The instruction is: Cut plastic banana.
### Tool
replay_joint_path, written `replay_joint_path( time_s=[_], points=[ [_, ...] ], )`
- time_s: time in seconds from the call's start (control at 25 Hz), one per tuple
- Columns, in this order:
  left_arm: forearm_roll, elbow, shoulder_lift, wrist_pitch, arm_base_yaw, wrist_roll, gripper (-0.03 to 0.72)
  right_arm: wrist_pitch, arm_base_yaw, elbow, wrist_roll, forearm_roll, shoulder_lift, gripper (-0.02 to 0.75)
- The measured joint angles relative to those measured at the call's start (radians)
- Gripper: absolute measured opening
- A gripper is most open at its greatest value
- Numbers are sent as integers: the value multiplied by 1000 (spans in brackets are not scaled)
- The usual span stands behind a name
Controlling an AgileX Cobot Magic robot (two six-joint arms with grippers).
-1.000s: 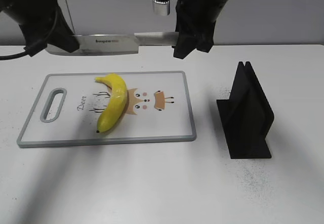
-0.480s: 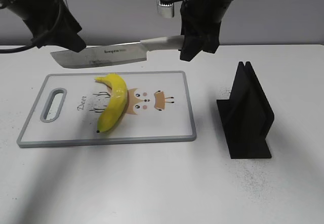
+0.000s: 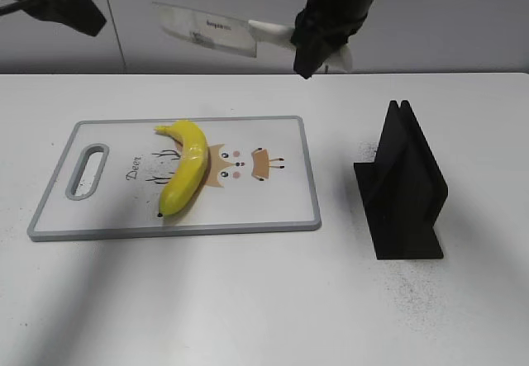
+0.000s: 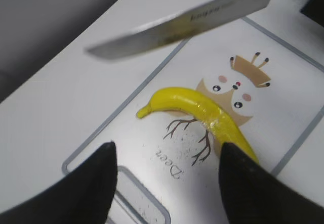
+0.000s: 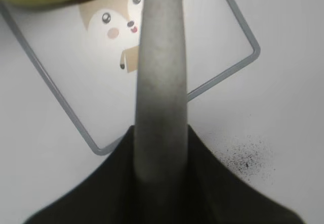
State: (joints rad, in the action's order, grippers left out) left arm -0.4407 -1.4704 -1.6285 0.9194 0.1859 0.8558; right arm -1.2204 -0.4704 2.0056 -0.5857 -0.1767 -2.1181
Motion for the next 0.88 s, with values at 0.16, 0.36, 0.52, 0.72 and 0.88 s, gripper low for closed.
replay_joint_path(
  time_s=[0.16,0.36,0.52,0.72,0.88],
  points=[
    [176,0,47,88,-1,-340,591,0,0,25,189,1,27,161],
    [304,1,65,275,-1,-592,590,-3,0,21,432,1,82,161],
    [311,60,85,293,-1,-638,590,-3,-14,-73,525,-5,154,161],
    [323,212,193,296,-1,-660,590,-3,-29,-264,596,-7,266,161],
    [365,320,323,298,-1,-664,590,41,-29,-409,640,-3,374,161]
  ],
)
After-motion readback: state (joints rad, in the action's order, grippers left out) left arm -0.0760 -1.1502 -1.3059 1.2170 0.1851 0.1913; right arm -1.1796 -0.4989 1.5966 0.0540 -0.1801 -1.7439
